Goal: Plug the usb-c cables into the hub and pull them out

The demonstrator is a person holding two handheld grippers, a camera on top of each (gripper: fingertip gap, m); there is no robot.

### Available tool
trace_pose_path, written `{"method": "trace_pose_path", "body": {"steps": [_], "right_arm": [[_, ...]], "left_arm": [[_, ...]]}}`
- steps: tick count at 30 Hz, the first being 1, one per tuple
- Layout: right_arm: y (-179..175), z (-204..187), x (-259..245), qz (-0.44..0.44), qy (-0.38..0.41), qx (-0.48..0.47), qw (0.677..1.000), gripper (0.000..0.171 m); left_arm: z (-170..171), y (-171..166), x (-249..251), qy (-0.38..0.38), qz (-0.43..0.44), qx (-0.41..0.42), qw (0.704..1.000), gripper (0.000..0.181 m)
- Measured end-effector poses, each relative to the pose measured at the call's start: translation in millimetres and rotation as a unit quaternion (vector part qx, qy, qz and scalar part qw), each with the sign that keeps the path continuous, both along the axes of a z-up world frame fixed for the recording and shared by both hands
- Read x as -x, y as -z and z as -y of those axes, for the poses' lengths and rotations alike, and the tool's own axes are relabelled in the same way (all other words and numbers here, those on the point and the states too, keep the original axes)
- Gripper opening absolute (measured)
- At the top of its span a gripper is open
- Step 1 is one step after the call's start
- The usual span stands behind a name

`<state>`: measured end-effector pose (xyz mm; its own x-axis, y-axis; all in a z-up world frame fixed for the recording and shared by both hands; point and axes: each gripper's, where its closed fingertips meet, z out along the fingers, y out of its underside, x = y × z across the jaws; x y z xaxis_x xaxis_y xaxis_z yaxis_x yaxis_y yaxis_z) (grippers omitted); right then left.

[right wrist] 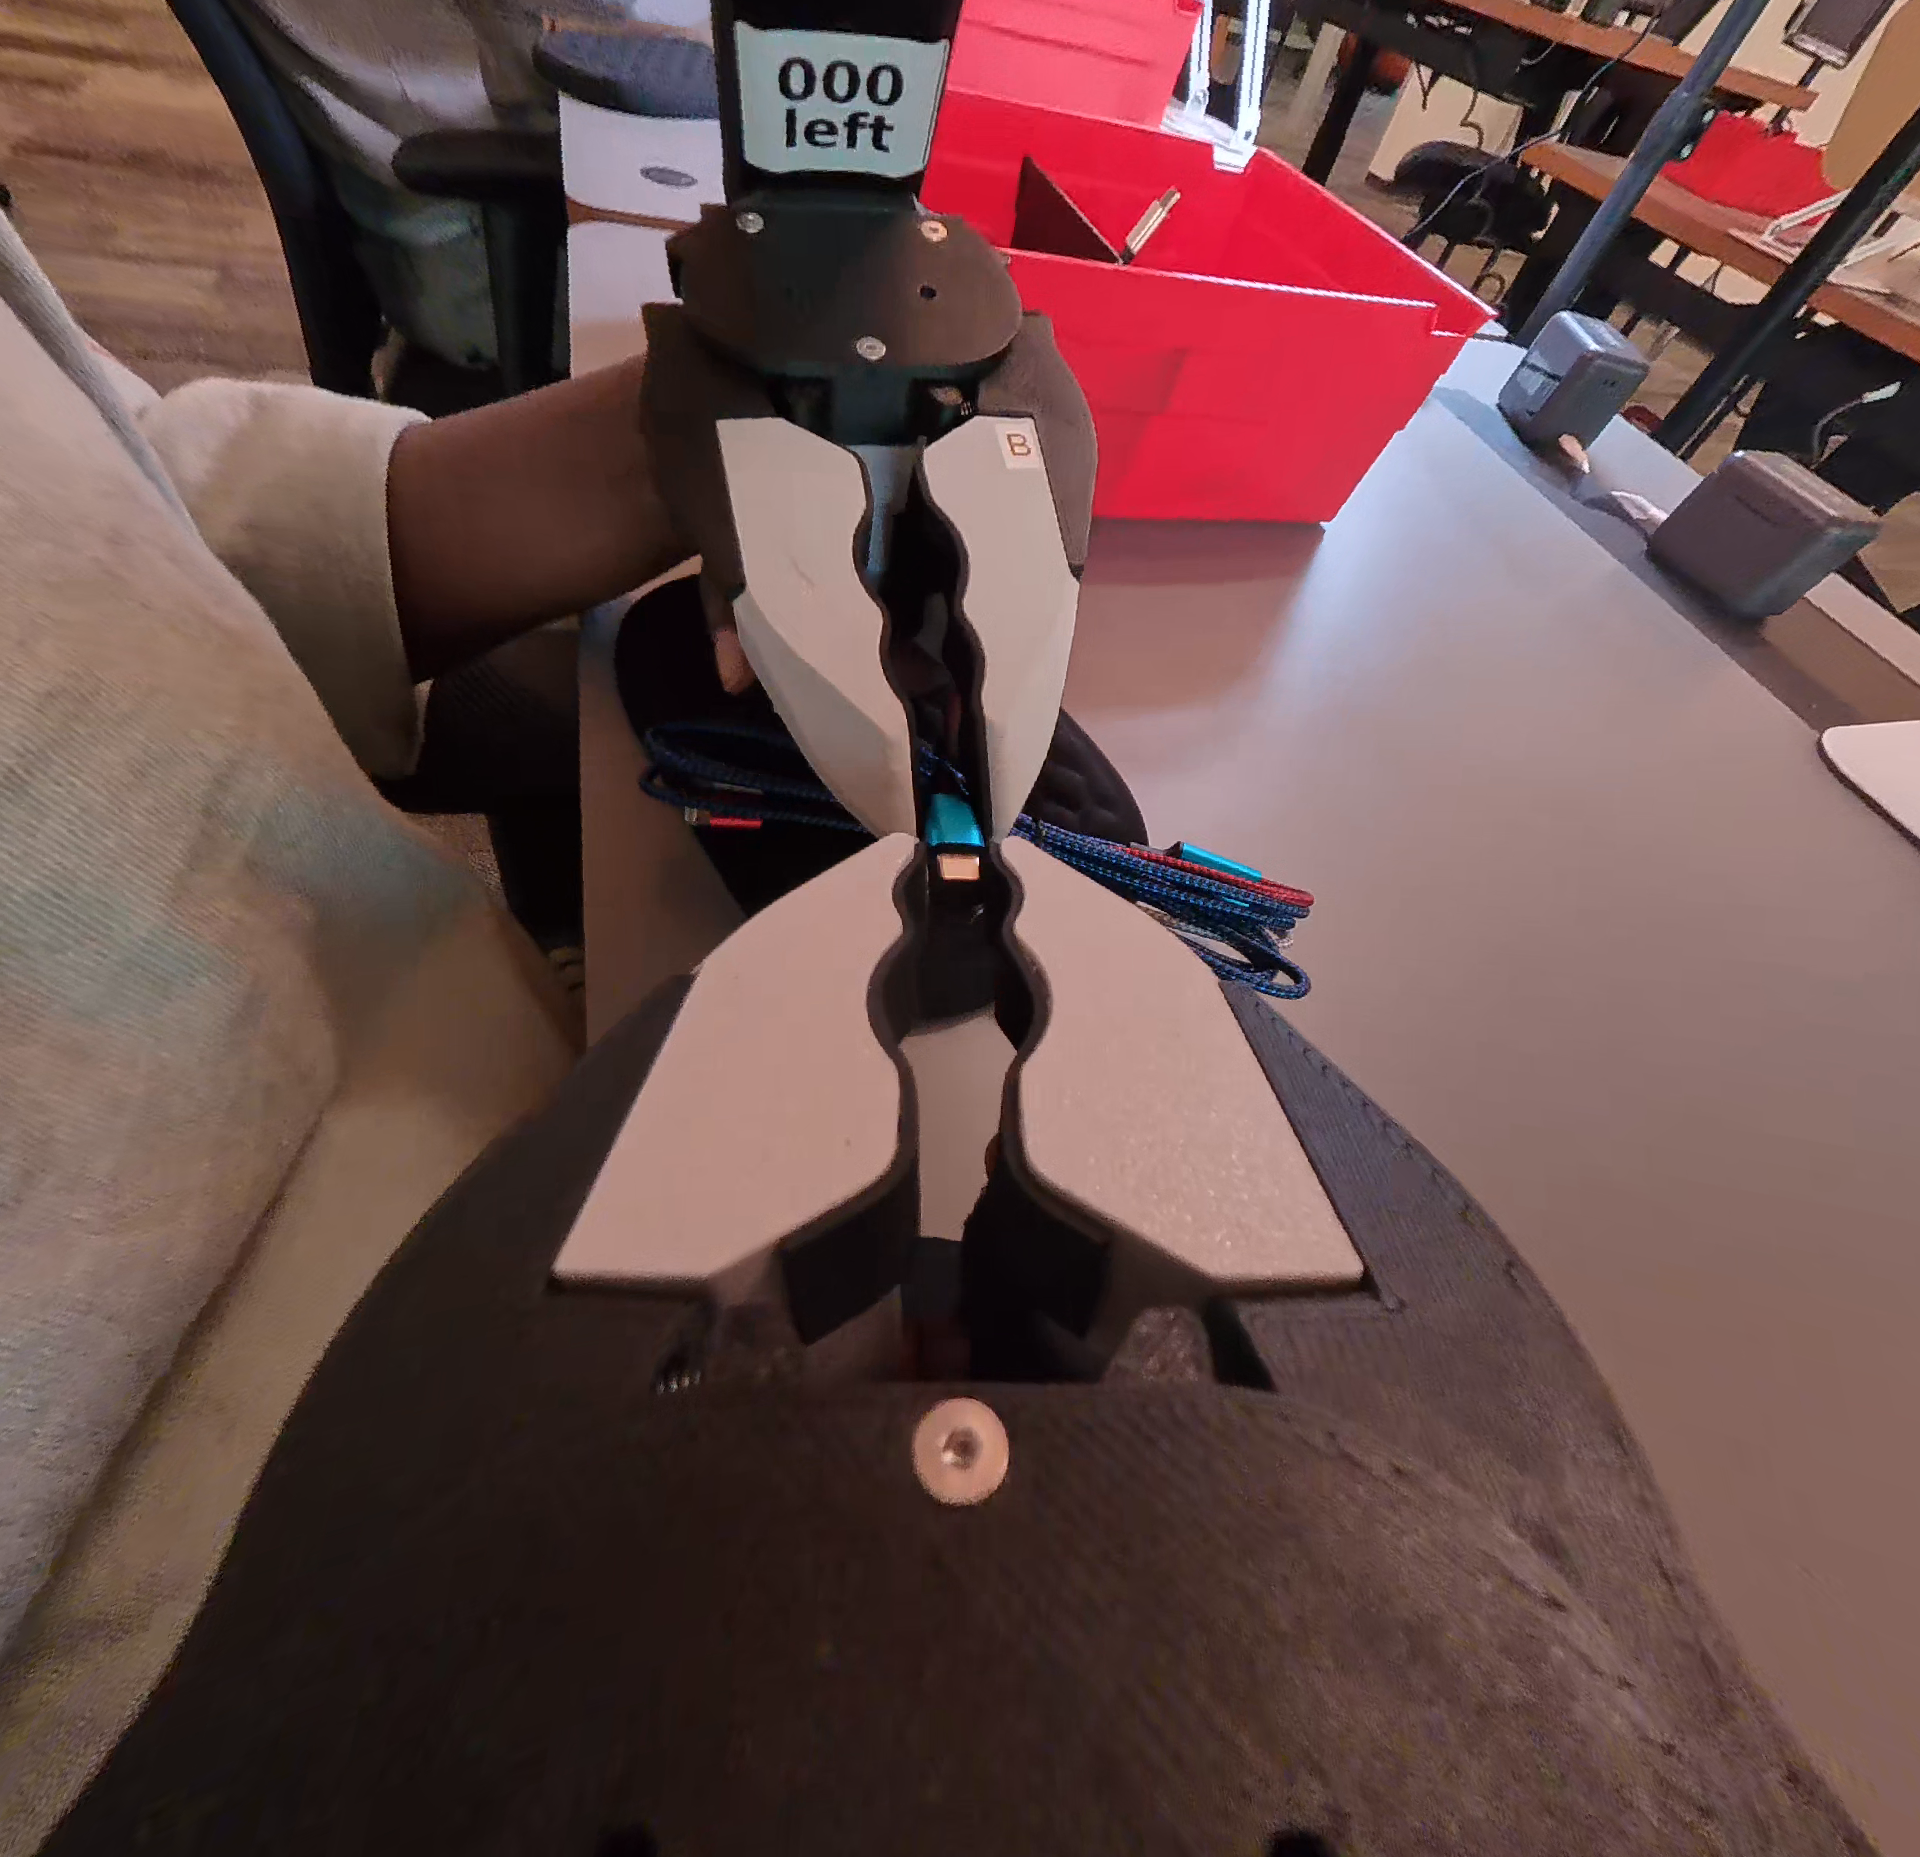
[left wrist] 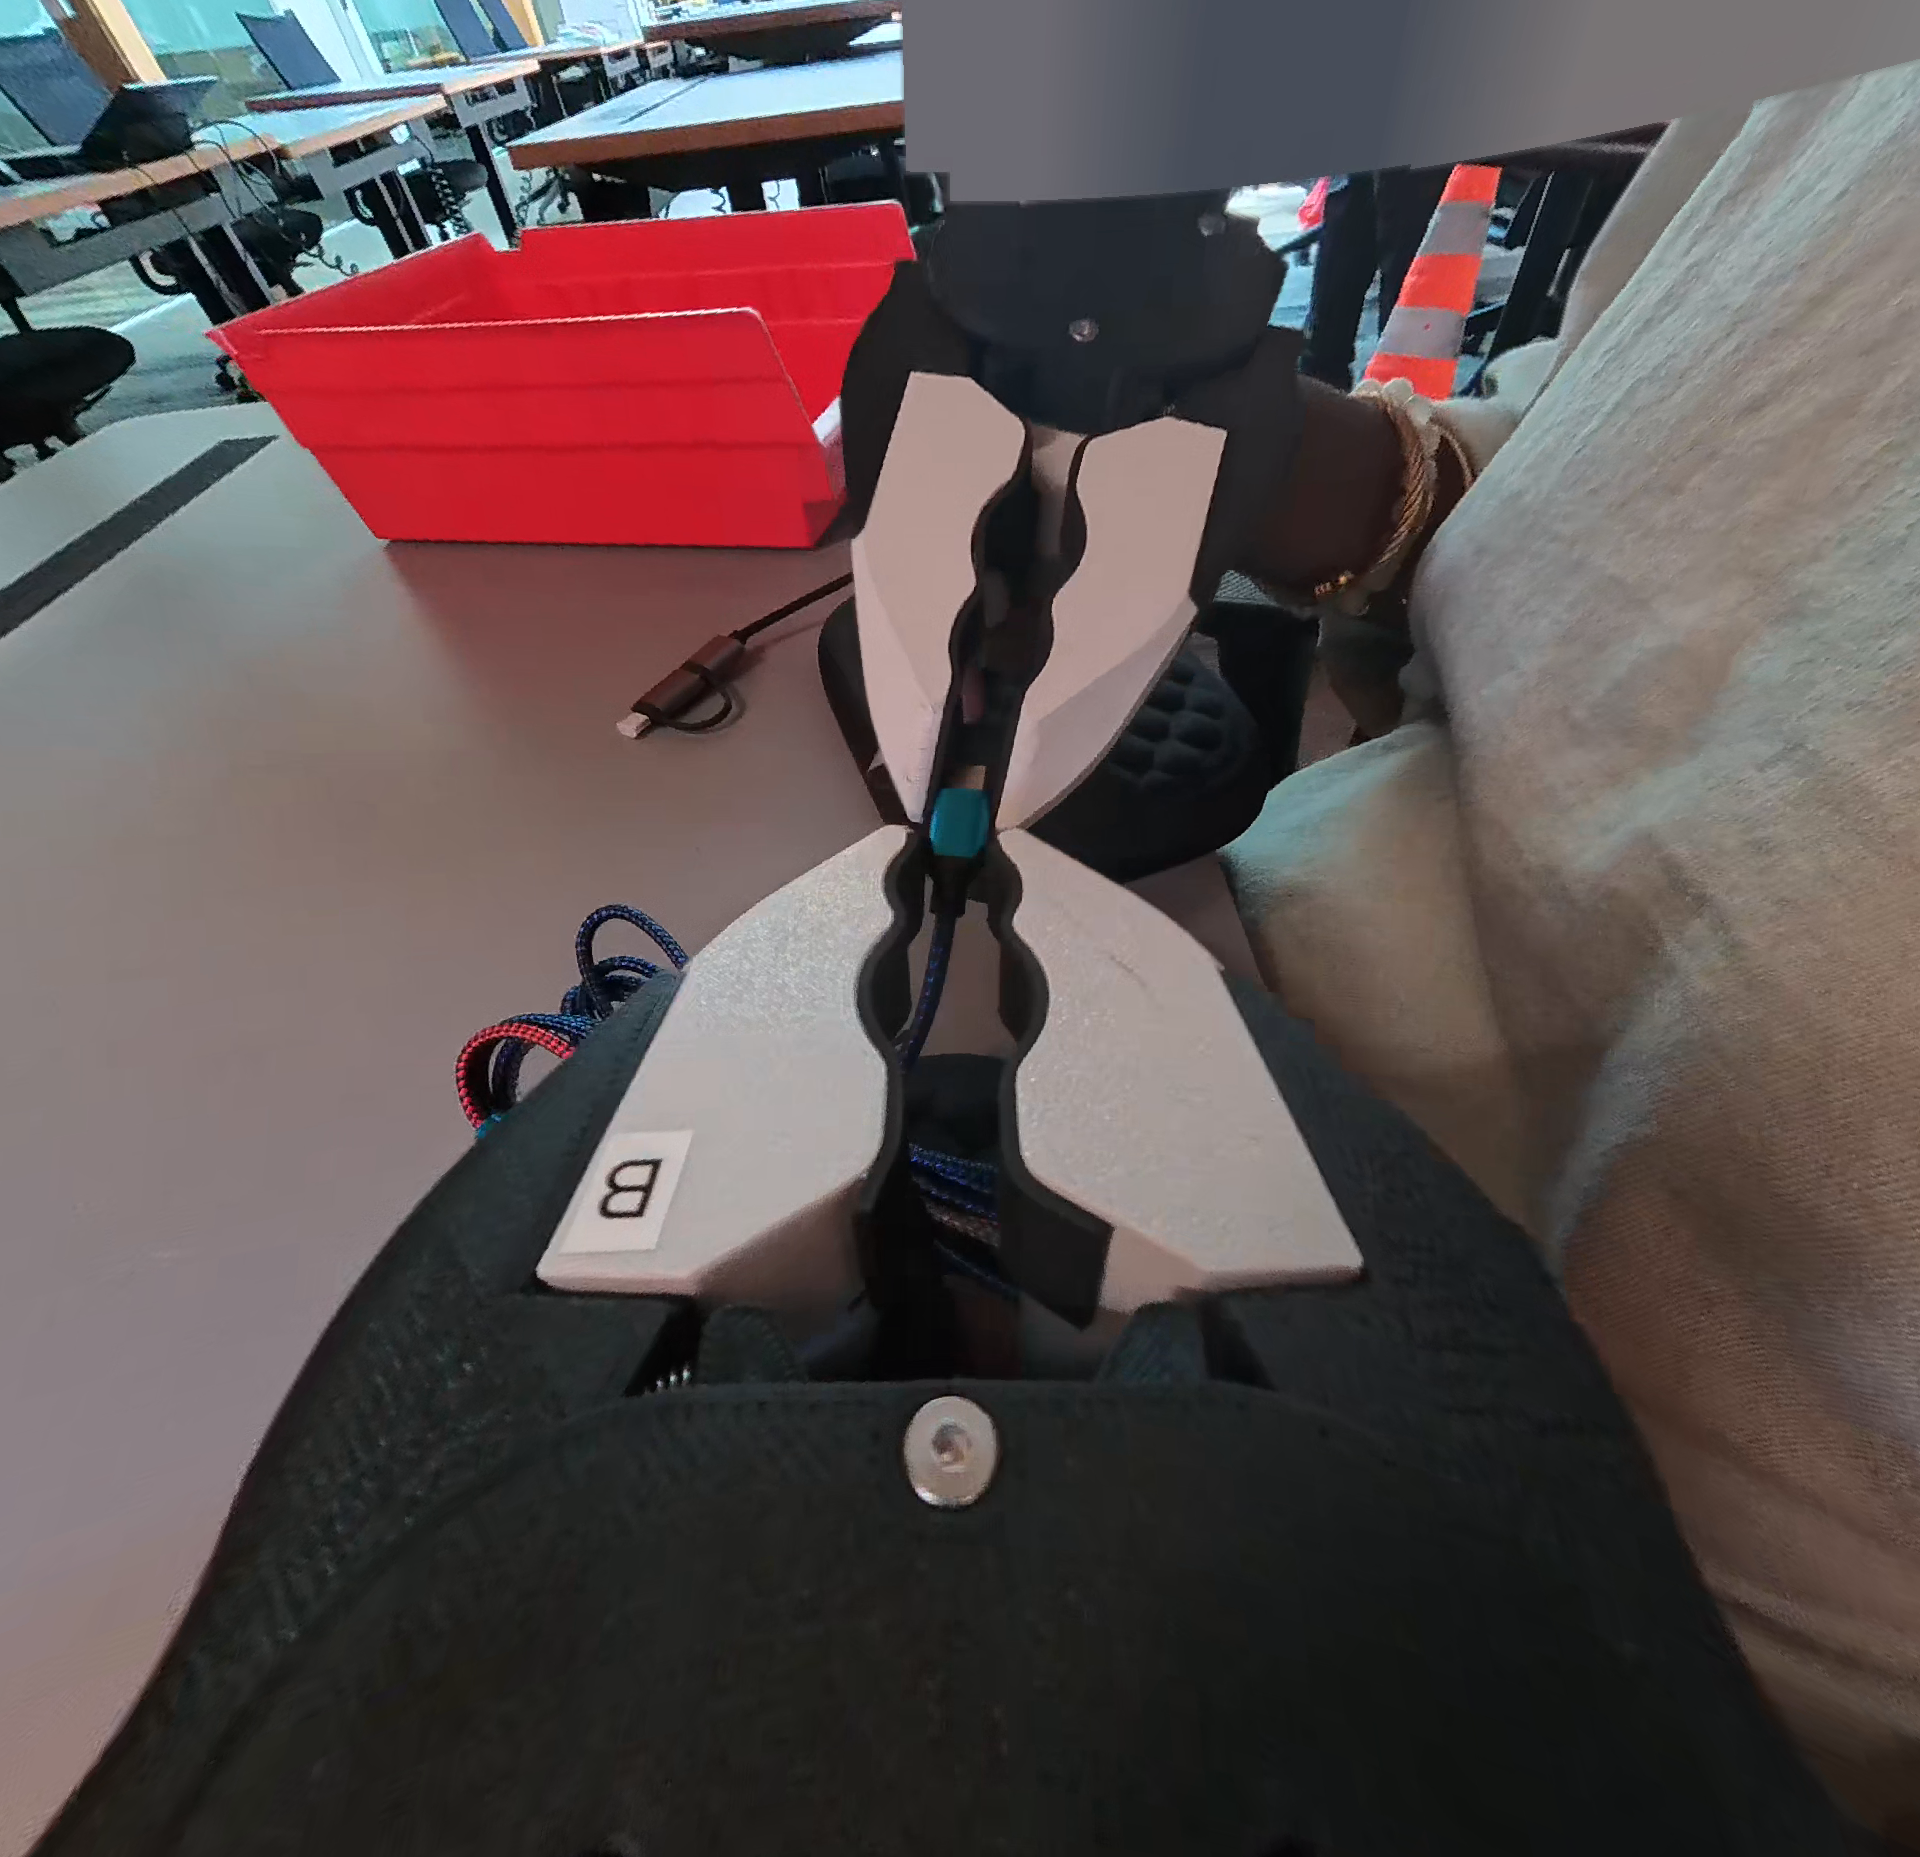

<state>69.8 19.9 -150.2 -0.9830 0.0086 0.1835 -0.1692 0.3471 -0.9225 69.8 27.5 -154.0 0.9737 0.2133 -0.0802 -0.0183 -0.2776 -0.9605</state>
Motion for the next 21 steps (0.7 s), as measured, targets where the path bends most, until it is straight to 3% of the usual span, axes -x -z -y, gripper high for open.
{"method": "trace_pose_path", "body": {"steps": [10, 21], "right_arm": [[2.4, 1.3, 0.1, -0.029, -0.010, 0.008, 1.000, 0.009], [-16.4, 4.1, -7.7, -0.004, -0.039, 0.075, 0.996, 0.008]], "left_arm": [[1.0, 0.1, -0.8, 0.019, 0.040, -0.015, 0.999, 0.011], [1.0, -4.7, -4.9, 0.026, 0.017, -0.025, 0.999, 0.015]]}}
